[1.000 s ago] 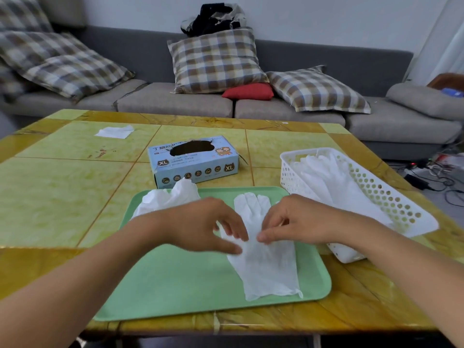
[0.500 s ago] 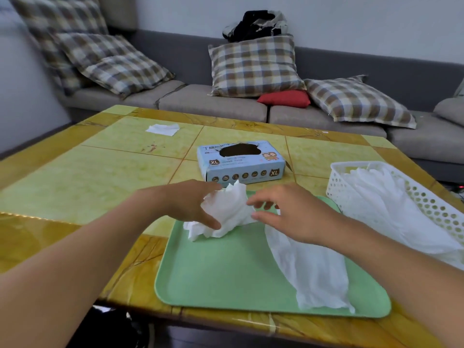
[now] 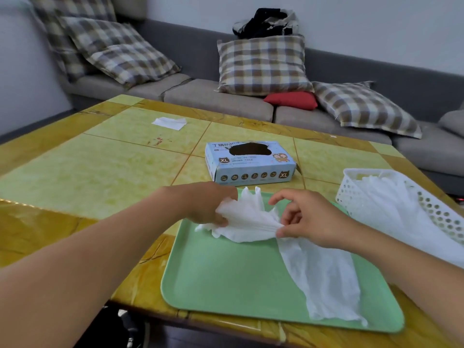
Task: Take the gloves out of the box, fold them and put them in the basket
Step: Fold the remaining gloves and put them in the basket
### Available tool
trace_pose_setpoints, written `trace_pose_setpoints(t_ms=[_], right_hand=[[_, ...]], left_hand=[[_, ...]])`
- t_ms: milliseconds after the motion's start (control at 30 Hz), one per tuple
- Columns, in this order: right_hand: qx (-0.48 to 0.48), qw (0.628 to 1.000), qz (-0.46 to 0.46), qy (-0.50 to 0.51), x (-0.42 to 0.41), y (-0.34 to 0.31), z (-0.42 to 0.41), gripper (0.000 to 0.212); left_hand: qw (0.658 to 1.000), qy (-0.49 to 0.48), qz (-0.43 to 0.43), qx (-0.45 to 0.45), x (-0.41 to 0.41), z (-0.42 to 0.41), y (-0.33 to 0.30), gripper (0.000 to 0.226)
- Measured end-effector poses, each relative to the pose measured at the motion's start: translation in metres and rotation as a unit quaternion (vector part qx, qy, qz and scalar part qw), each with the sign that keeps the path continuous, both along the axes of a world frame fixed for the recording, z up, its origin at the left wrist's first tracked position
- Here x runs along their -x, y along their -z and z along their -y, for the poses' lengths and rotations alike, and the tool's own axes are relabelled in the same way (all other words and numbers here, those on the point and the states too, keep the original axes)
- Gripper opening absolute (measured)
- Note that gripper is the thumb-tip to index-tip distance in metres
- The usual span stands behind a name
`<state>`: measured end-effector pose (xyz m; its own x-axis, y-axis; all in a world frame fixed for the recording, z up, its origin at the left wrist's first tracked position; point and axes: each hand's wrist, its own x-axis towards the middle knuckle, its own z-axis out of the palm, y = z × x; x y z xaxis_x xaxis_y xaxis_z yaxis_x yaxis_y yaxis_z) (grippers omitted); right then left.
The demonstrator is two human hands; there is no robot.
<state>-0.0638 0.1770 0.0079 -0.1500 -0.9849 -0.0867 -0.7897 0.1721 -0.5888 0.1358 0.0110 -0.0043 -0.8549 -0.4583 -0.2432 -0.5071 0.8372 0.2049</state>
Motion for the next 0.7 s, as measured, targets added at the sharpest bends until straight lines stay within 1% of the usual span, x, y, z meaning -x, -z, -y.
trace_pose_setpoints(t_ms=[100, 167, 233, 267, 333, 367, 433, 467, 500, 567, 633, 667, 700], right_hand=[[0.036, 0.998, -0.051, -0.010, 0.012, -0.008, -0.016, 0.018], [0.050, 0.994, -0.092, -0.034, 0.017, -0.007, -0.026, 0.017], [0.072, 0.992, -0.094, -0.038, 0.024, -0.002, -0.036, 0.016], [0.084, 0.993, -0.075, -0.037, 0.024, 0.001, -0.039, 0.014], [0.084, 0.996, -0.002, -0.035, 0.020, 0.010, -0.042, 0.011], [0.075, 0.996, 0.034, -0.036, 0.018, 0.014, -0.042, 0.011], [0.066, 0.995, 0.071, -0.038, 0.016, 0.017, -0.042, 0.009], [0.067, 0.993, 0.090, -0.038, 0.018, 0.013, -0.043, 0.008], [0.064, 0.990, 0.116, -0.037, 0.022, 0.005, -0.046, 0.007], [0.061, 0.984, 0.167, -0.028, 0.032, -0.018, -0.055, 0.005], [0.095, 0.973, 0.212, 0.001, 0.045, -0.042, -0.066, 0.002], [0.126, 0.961, 0.244, 0.032, 0.051, -0.053, -0.071, 0.004], [0.162, 0.941, 0.287, 0.068, 0.057, -0.063, -0.075, 0.006]], left_hand=[[1.000, 0.025, -0.008, 0.005, 0.004, -0.004, 0.005, 0.066], [0.999, 0.029, -0.022, -0.010, 0.004, -0.009, 0.006, 0.084], [0.999, 0.021, -0.034, -0.009, 0.006, -0.015, 0.006, 0.104], [0.998, 0.024, -0.057, 0.000, 0.008, -0.017, 0.006, 0.104], [0.992, 0.055, -0.115, -0.011, 0.015, -0.024, 0.006, 0.086], [0.989, 0.079, -0.120, -0.025, 0.020, -0.029, 0.006, 0.080], [0.989, 0.113, -0.082, -0.045, 0.026, -0.033, 0.011, 0.081], [0.991, 0.111, -0.058, -0.053, 0.028, -0.032, 0.013, 0.082], [0.992, 0.100, -0.047, -0.058, 0.029, -0.031, 0.014, 0.078], [0.995, 0.066, -0.061, -0.041, 0.026, -0.026, 0.016, 0.070], [0.998, 0.039, -0.058, 0.001, 0.021, -0.019, 0.014, 0.067], [0.998, 0.032, -0.047, 0.012, 0.018, -0.016, 0.014, 0.065], [0.999, 0.027, -0.046, 0.013, 0.015, -0.014, 0.011, 0.059]])
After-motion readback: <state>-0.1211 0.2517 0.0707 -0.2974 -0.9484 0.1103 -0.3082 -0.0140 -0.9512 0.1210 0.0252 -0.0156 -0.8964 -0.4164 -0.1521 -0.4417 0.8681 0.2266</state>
